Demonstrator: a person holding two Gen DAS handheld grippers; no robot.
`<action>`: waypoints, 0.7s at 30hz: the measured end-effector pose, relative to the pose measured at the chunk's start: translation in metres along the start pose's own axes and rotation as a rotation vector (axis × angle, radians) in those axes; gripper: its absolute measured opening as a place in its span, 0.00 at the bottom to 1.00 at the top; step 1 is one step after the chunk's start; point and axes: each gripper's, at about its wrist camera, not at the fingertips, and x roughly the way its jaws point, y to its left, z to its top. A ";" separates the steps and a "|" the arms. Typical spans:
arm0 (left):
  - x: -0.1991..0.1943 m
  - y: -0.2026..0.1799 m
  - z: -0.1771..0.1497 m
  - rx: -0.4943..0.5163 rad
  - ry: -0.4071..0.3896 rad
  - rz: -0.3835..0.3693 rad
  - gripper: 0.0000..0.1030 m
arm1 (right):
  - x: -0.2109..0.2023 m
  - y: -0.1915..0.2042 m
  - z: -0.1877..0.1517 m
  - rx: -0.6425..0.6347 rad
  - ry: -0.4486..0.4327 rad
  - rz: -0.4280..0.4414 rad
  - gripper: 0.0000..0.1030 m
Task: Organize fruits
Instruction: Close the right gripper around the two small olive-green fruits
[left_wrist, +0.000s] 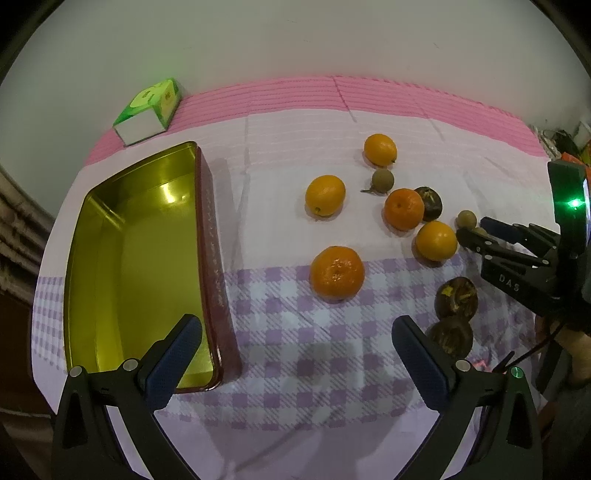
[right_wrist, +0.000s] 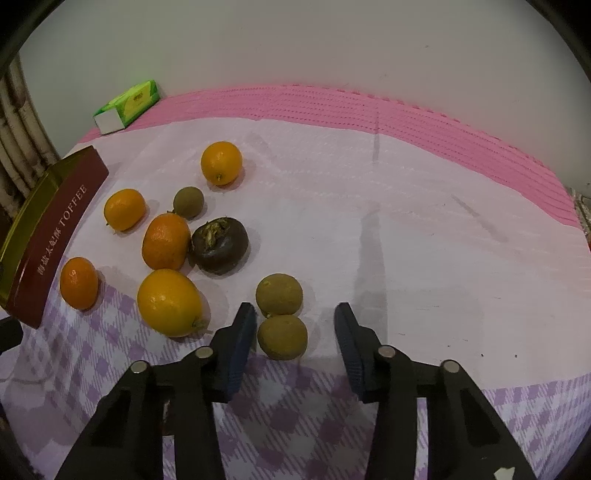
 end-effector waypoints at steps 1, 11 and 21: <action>0.000 -0.001 0.001 0.002 0.001 -0.002 0.99 | 0.000 0.000 0.000 -0.001 0.000 0.005 0.39; 0.013 -0.012 0.012 0.007 0.040 -0.032 0.84 | -0.001 -0.014 -0.003 0.035 0.015 0.006 0.22; 0.028 -0.016 0.024 0.010 0.067 -0.070 0.74 | -0.003 -0.029 -0.015 0.078 0.026 0.015 0.22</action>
